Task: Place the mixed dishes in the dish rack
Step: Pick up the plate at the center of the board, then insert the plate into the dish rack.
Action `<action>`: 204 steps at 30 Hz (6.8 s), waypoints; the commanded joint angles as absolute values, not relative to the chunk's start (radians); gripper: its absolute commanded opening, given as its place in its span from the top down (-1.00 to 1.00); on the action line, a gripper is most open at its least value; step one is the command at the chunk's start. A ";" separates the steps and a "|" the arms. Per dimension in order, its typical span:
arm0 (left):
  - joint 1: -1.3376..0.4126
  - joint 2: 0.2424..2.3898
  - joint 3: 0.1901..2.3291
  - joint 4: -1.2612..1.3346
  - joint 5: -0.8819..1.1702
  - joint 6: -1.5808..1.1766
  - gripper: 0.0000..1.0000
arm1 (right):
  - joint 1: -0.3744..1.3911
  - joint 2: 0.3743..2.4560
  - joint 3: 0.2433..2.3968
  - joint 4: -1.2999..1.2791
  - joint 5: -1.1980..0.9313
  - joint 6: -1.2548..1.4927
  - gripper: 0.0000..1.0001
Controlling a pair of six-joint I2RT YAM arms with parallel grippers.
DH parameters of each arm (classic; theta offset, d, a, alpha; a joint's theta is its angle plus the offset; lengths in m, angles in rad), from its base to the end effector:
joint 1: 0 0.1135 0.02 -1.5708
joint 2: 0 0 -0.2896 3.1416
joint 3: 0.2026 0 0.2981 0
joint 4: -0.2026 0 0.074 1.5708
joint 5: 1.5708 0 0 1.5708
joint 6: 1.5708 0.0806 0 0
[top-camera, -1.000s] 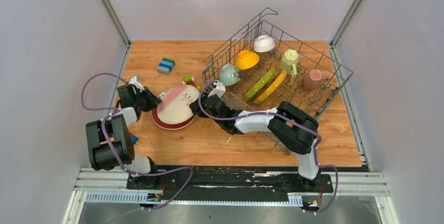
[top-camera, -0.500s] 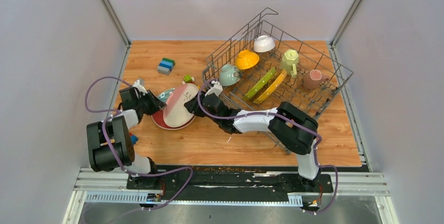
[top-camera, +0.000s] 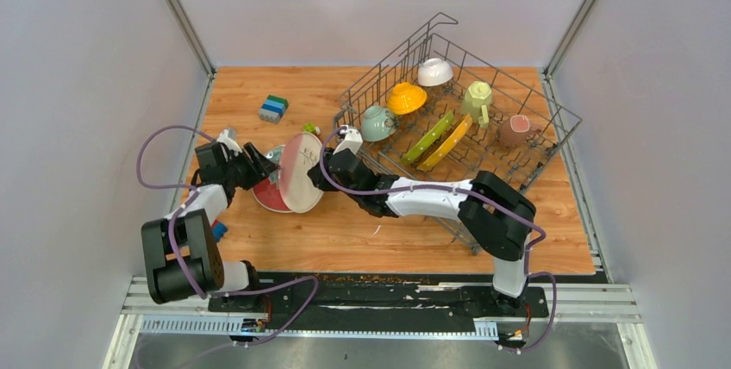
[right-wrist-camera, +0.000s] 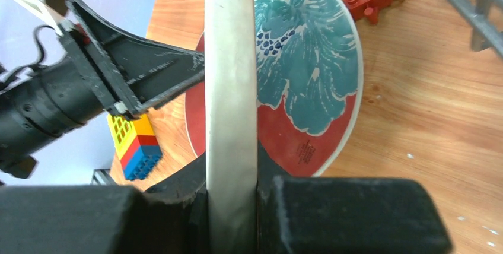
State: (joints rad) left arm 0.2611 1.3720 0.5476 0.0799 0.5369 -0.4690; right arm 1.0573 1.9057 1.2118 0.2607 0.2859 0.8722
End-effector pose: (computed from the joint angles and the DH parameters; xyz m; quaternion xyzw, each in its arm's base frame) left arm 0.3106 0.0403 0.1267 -0.2158 0.8629 -0.2818 0.3598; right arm 0.2730 0.4377 0.1829 -0.0007 0.8375 0.3698 0.4023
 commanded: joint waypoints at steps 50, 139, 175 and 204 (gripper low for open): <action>0.256 0.988 0.660 -0.201 0.147 -0.501 -1.00 | 1.072 0.684 1.019 -0.124 1.483 0.298 1.00; 0.256 1.039 0.607 -0.152 0.201 -0.532 -1.00 | 0.445 1.003 1.163 -0.691 0.733 0.827 1.00; 0.256 1.065 0.613 -0.141 0.202 -0.531 -1.00 | 0.460 1.288 1.206 -0.723 0.620 0.977 0.67; 0.256 1.054 0.598 -0.167 0.160 -0.528 -1.00 | 0.459 0.897 1.112 -0.606 0.484 0.845 -0.07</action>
